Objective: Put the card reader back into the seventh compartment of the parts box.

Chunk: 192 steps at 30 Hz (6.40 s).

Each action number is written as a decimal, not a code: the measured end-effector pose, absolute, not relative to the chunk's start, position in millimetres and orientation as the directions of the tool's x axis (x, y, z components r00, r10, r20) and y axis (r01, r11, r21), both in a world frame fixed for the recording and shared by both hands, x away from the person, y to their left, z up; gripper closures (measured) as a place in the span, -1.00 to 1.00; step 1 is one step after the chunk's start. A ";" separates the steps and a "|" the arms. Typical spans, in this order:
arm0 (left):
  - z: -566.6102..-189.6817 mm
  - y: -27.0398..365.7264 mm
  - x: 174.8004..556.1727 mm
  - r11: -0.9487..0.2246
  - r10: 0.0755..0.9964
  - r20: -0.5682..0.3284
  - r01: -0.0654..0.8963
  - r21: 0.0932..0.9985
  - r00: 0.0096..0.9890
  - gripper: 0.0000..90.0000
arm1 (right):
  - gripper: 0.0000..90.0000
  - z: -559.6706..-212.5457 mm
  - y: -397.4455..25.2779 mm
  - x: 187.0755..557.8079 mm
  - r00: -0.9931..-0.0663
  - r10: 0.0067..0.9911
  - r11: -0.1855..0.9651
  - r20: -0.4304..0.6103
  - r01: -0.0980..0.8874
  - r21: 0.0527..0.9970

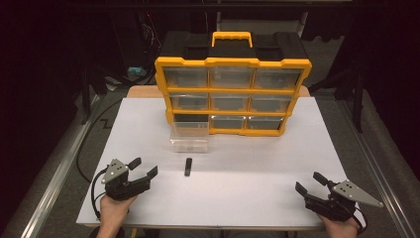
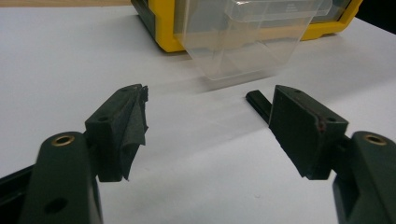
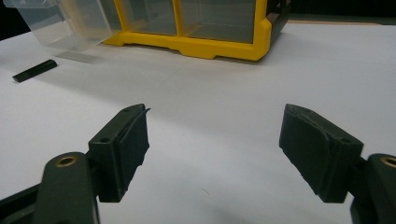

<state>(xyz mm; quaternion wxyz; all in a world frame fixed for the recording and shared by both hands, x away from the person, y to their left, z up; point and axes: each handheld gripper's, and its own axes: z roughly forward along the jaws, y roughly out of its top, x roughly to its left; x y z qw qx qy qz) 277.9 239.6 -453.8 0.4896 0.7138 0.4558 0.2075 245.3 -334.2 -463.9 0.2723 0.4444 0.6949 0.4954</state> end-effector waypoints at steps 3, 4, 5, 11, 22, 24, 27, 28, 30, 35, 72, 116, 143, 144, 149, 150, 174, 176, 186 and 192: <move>-453.6 238.1 278.7 -0.107 0.852 -0.150 0.449 0.887 0.501 -0.38 | -0.46 -463.8 -334.2 245.3 -0.458 0.887 0.115 0.062 0.349 0.930; -453.5 237.1 279.1 -0.109 0.852 -0.149 0.449 0.887 0.502 -0.39 | -0.46 -463.8 -334.2 245.3 -0.457 0.887 0.115 0.062 0.349 0.930; -453.3 235.4 280.0 -0.114 0.850 -0.147 0.448 0.887 0.506 -0.39 | -0.46 -463.8 -334.2 245.3 -0.457 0.887 0.114 0.062 0.349 0.930; -452.2 228.9 282.3 -0.122 0.843 -0.143 0.444 0.887 0.518 -0.40 | -0.46 -463.7 -333.9 244.7 -0.456 0.888 0.114 0.062 0.348 0.930; -451.2 221.1 286.4 -0.128 0.835 -0.148 0.448 0.885 0.530 -0.41 | -0.46 -463.8 -334.0 244.7 -0.456 0.888 0.111 0.063 0.345 0.932; -451.2 220.7 286.7 -0.127 0.834 -0.149 0.448 0.885 0.531 -0.41 | -0.46 -463.8 -333.9 244.7 -0.456 0.887 0.112 0.063 0.346 0.932; -451.0 219.5 287.6 -0.128 0.832 -0.150 0.449 0.884 0.533 -0.41 | -0.46 -463.7 -334.0 244.7 -0.458 0.887 0.114 0.061 0.346 0.931; -450.9 218.2 288.3 -0.128 0.832 -0.151 0.450 0.884 0.534 -0.41 | -0.46 -463.7 -334.0 244.8 -0.458 0.887 0.115 0.061 0.345 0.931; -450.9 217.6 288.6 -0.130 0.831 -0.151 0.451 0.883 0.535 -0.41 | -0.46 -463.7 -334.0 244.8 -0.459 0.886 0.116 0.060 0.344 0.932; -450.8 214.0 291.0 -0.134 0.827 -0.151 0.451 0.882 0.542 -0.41 | -0.46 -463.8 -333.9 244.9 -0.458 0.887 0.115 0.059 0.342 0.933; -445.7 177.5 310.9 -0.230 0.795 -0.101 0.452 0.862 0.599 -0.39 | -0.46 -463.8 -333.9 244.8 -0.457 0.887 0.111 0.064 0.347 0.931; -452.4 136.8 345.4 -0.403 0.787 -0.158 0.691 0.600 0.596 -0.11 | -0.44 -463.7 -334.3 245.0 -0.462 0.885 0.109 0.066 0.341 0.934; -455.8 125.5 349.0 -0.482 0.795 -0.073 0.700 0.528 0.602 0.12 | -0.44 -463.2 -334.1 244.8 -0.467 0.882 0.109 0.065 0.336 0.935; -455.2 124.0 348.9 -0.497 0.792 -0.055 0.694 0.521 0.608 0.16 | -0.44 -463.2 -334.1 244.8 -0.467 0.882 0.110 0.063 0.335 0.936; -454.3 122.2 349.1 -0.514 0.783 -0.047 0.687 0.514 0.621 0.35 | -0.44 -463.2 -334.2 244.8 -0.467 0.882 0.111 0.063 0.334 0.936; -454.1 122.1 349.2 -0.518 0.780 -0.046 0.685 0.512 0.624 0.35 | -0.44 -463.2 -334.2 244.8 -0.467 0.882 0.111 0.063 0.334 0.936; -449.8 128.4 347.2 -0.547 0.740 -0.072 0.661 0.514 0.668 0.64 | -0.44 -463.2 -334.3 244.8 -0.469 0.881 0.110 0.065 0.336 0.935; -449.1 128.8 346.7 -0.548 0.738 -0.074 0.660 0.514 0.671 0.64 | -0.44 -463.2 -334.4 244.8 -0.470 0.880 0.111 0.063 0.335 0.936; -439.9 133.7 341.0 -0.539 0.719 -0.112 0.652 0.534 0.686 0.64 | -0.44 -463.3 -333.8 244.9 -0.468 0.881 0.109 0.068 0.340 0.934; -435.1 136.7 337.9 -0.536 0.711 -0.120 0.644 0.546 0.693 0.64 | -0.44 -463.3 -334.0 244.9 -0.468 0.881 0.109 0.067 0.339 0.934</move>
